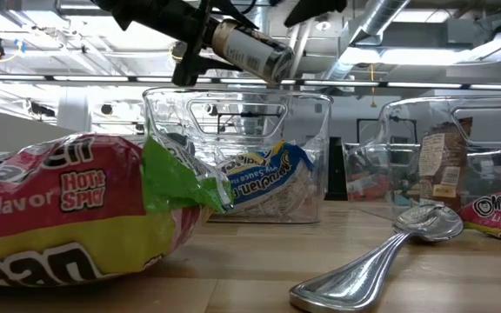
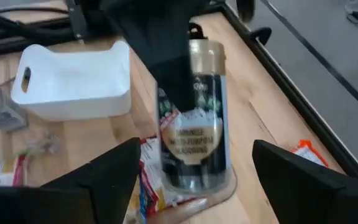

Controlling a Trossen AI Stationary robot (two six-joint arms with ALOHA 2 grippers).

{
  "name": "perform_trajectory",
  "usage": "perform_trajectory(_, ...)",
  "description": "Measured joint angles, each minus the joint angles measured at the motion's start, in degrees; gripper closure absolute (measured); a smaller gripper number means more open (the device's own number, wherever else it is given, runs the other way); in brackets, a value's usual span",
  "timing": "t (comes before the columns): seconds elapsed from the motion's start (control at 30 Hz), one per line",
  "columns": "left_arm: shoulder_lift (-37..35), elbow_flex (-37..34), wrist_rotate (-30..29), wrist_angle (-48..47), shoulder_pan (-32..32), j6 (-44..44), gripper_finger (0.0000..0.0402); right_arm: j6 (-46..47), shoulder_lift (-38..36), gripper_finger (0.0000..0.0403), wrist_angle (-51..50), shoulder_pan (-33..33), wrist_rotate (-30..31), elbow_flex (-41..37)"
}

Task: Pick & Place Food Item
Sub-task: Put the gold spice bottle into the right transparent bin

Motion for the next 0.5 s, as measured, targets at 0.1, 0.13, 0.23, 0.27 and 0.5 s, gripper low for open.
perform_trajectory(0.1, 0.00, 0.02, 0.04, 0.88, -0.25, -0.95, 0.0116, -0.48, 1.23, 0.0097, 0.36, -0.56, -0.04, 0.14)
perform_trajectory(0.13, 0.00, 0.02, -0.01, 1.15, -0.51, -1.07, 0.0116, -0.55, 1.68, 0.0097, -0.13, -0.76, -0.07, 0.00)
perform_trajectory(0.23, -0.02, 0.02, 0.11, 1.26, -0.77, -1.10, 0.0116, -0.61, 3.05, 0.0097, 1.36, -1.42, -0.12, 0.14)
perform_trajectory(0.27, -0.02, 0.02, 0.13, 1.26, -0.98, -1.19, 0.0116, -0.61, 3.01, 0.0097, 0.64, -1.62, -0.26, -0.02)
perform_trajectory(0.5, -0.02, 0.02, 0.07, 2.29, -1.59, -1.58, 0.0116, -1.48, 5.33, 0.0097, 2.15, -3.11, -7.25, 0.19)
